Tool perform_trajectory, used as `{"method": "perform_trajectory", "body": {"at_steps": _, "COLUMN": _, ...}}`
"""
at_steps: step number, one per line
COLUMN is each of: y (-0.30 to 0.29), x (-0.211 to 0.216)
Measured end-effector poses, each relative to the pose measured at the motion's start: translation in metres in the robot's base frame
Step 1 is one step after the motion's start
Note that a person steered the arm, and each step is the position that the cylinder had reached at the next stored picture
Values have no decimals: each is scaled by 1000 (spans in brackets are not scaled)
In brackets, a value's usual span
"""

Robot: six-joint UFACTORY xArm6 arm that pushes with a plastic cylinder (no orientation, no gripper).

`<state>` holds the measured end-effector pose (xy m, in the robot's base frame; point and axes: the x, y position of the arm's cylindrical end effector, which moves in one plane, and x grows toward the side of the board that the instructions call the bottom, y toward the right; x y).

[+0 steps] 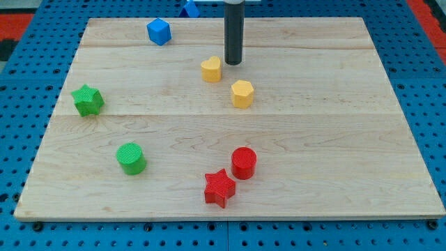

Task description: Move the yellow heart to the left of the yellow hexagon

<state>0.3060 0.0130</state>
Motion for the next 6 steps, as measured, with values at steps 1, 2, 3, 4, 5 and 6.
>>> {"method": "perform_trajectory", "body": {"at_steps": 1, "y": -27, "x": -4}}
{"method": "perform_trajectory", "body": {"at_steps": 2, "y": -61, "x": 51}}
{"method": "perform_trajectory", "body": {"at_steps": 3, "y": -65, "x": 55}}
{"method": "perform_trajectory", "body": {"at_steps": 4, "y": -88, "x": 49}}
{"method": "perform_trajectory", "body": {"at_steps": 5, "y": -101, "x": 19}}
{"method": "perform_trajectory", "body": {"at_steps": 6, "y": -166, "x": 9}}
